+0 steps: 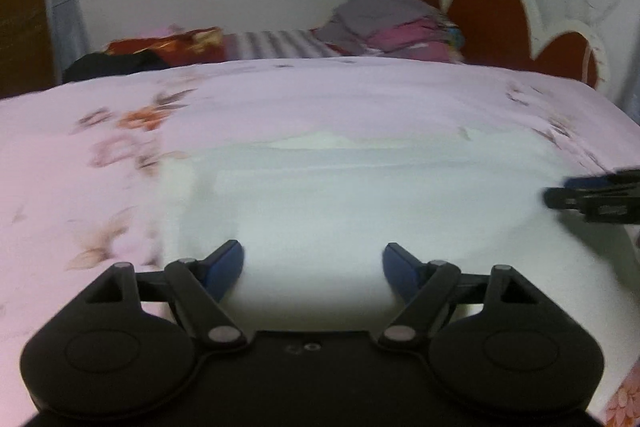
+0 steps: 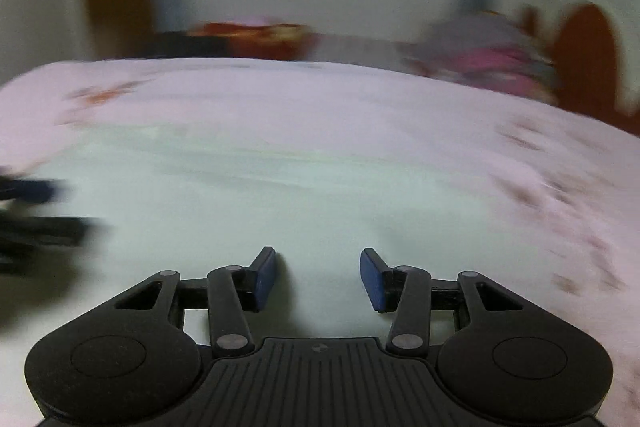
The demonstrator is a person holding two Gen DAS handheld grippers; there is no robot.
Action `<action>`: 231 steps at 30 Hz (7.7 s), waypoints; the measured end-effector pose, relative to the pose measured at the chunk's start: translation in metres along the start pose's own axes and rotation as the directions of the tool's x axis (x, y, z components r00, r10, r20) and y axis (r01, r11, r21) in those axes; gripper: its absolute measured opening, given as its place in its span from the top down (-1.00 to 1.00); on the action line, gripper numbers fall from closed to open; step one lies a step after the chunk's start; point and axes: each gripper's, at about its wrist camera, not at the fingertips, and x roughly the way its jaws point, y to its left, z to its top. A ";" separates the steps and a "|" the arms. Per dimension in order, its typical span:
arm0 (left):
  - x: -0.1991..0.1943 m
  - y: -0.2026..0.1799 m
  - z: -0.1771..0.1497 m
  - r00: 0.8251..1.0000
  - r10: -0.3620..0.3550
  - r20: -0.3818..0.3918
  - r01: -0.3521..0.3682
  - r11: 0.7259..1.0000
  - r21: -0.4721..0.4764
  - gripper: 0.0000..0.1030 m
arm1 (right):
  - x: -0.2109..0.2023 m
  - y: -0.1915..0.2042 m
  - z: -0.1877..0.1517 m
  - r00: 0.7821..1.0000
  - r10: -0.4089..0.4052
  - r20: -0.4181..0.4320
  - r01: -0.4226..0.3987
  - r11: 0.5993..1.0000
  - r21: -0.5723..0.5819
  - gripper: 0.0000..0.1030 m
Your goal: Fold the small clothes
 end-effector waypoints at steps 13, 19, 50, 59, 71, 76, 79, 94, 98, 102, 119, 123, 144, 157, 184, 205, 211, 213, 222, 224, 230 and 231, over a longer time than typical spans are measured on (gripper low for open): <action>-0.013 -0.055 0.007 1.000 0.004 -0.017 -0.004 1.000 0.000 -0.41 | -0.035 0.030 -0.006 0.995 0.103 0.003 -0.103 0.993 -0.052 0.11; -0.002 -0.067 -0.002 0.998 0.037 -0.042 -0.036 0.999 0.020 -0.50 | -0.023 0.043 -0.019 0.991 0.132 -0.022 -0.133 0.990 -0.039 0.11; -0.087 -0.076 -0.070 0.999 0.030 -0.041 -0.034 0.994 -0.108 -0.13 | -0.099 0.074 -0.068 0.965 0.250 -0.084 -0.252 0.968 -0.010 0.38; -0.099 -0.070 -0.086 0.997 0.075 -0.034 -0.077 0.995 -0.058 -0.17 | -0.107 0.099 -0.086 0.967 0.243 -0.082 -0.248 0.967 -0.060 0.73; -0.117 -0.041 -0.098 0.995 0.103 -0.016 -0.104 0.982 -0.157 -0.14 | -0.132 -0.026 -0.116 0.998 -0.004 -0.063 0.013 0.988 0.156 0.75; -0.125 -0.050 -0.092 0.993 0.120 -0.005 -0.119 0.980 -0.163 -0.31 | -0.145 -0.022 -0.106 0.999 0.003 -0.037 0.002 0.990 0.142 0.75; -0.115 -0.045 -0.095 0.990 0.131 -0.046 -0.137 0.976 -0.169 -0.31 | -0.141 -0.021 -0.107 0.998 -0.025 -0.063 0.034 0.990 0.138 0.75; -0.117 -0.042 -0.097 0.989 0.138 -0.045 -0.144 0.976 -0.162 -0.32 | -0.134 -0.032 -0.110 0.995 -0.009 -0.101 0.024 0.988 0.150 0.75; -0.117 -0.039 -0.096 0.992 0.121 -0.047 -0.127 0.980 -0.154 -0.33 | -0.134 -0.033 -0.111 0.995 -0.002 -0.098 0.016 0.989 0.144 0.75; -0.121 -0.033 -0.096 0.993 0.106 -0.056 -0.113 0.983 -0.144 -0.33 | -0.134 -0.039 -0.111 0.995 0.022 -0.098 -0.005 0.986 0.165 0.74; -0.130 0.010 -0.147 0.979 -0.062 0.194 0.193 0.586 -0.787 -0.20 | -0.186 -0.027 -0.096 0.989 0.111 0.101 -0.132 0.963 0.237 0.95; -0.112 0.015 -0.142 0.973 -0.028 0.230 0.208 0.544 -0.813 0.01 | -0.169 -0.007 -0.075 0.984 0.146 0.100 -0.164 0.964 0.209 0.95; -0.087 0.021 -0.118 0.963 0.078 0.259 0.176 0.546 -0.819 0.33 | -0.038 0.082 -0.020 0.977 0.211 -0.038 -0.207 0.974 0.093 1.00; -0.118 -0.038 -0.030 0.975 0.052 0.216 0.069 0.854 -0.517 0.86 | -0.022 0.052 -0.019 0.943 0.331 -0.023 -0.319 0.924 0.212 1.00; -0.084 -0.110 0.002 0.999 -0.033 0.005 0.032 0.936 -0.350 0.09 | -0.094 -0.148 -0.026 0.875 0.464 0.141 -0.477 0.770 0.423 0.23; -0.029 -0.080 0.009 0.976 -0.216 -0.031 0.202 0.948 -0.247 0.24 | -0.032 -0.095 -0.022 0.897 0.442 -0.031 -0.396 0.832 0.389 0.21; -0.024 -0.096 0.019 0.980 -0.183 -0.074 0.168 0.971 -0.170 0.43 | -0.038 -0.085 -0.019 0.908 0.420 -0.011 -0.395 0.863 0.315 0.76; -0.037 -0.110 0.024 0.977 -0.207 -0.043 0.201 0.972 -0.122 0.47 | -0.061 -0.079 -0.014 0.926 0.376 0.038 -0.374 0.901 0.221 0.78; -0.018 -0.153 0.018 0.980 -0.142 -0.138 0.153 0.985 0.075 0.42 | -0.070 -0.114 -0.054 0.941 0.338 0.010 -0.322 0.887 0.330 0.78; -0.018 -0.152 0.017 0.979 -0.149 -0.140 0.160 0.985 0.071 0.42 | -0.073 -0.112 -0.054 0.943 0.333 0.014 -0.320 0.894 0.314 0.78; -0.036 -0.129 0.037 0.979 -0.205 -0.009 0.205 0.979 0.007 0.28 | -0.097 -0.131 -0.039 0.956 0.290 0.040 -0.287 0.905 0.314 0.45; -0.030 -0.127 0.043 0.980 -0.198 -0.003 0.198 0.980 0.003 0.28 | -0.106 -0.133 -0.032 0.963 0.261 0.073 -0.271 0.916 0.297 0.45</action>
